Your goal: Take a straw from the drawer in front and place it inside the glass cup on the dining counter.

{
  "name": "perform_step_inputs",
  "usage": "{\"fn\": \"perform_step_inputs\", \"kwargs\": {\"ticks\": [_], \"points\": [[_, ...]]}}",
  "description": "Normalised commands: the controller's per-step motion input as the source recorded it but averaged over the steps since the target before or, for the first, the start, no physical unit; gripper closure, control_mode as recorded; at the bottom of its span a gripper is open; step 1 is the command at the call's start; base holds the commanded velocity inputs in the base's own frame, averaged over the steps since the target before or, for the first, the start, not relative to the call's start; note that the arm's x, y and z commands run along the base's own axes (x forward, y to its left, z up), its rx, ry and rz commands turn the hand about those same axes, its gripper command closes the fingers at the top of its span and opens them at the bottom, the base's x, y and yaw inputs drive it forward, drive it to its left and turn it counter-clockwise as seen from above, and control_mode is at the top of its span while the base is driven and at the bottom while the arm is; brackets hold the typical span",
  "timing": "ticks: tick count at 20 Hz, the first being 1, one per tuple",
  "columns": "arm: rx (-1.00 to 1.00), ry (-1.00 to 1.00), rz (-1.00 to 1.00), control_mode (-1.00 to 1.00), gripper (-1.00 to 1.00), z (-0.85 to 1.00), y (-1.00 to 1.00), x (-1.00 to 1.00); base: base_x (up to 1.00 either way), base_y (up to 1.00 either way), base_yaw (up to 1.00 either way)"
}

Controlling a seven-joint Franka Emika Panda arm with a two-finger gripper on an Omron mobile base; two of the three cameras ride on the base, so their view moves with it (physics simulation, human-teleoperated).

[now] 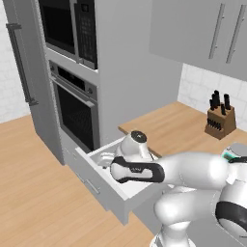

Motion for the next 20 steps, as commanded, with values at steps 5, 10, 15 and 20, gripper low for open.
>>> {"fn": "perform_step_inputs", "kwargs": {"ticks": [5, 10, 15, 20], "points": [[0.1, 0.33, -0.01, -1.0, -1.0, 0.42, -0.42, 0.56, 0.0, 0.0, 0.0], [-0.21, 0.19, 0.0, -1.0, -1.0, -0.11, -0.01, 0.48, 0.0, 0.0, 0.0], [-0.26, 0.08, 0.0, -1.0, -1.0, -0.28, 0.0, 0.22, 0.0, 0.0, 0.0], [-0.09, 0.0, 0.02, -1.0, -1.0, -0.52, 0.01, 0.0, 0.0, 0.0, 0.0]]}}
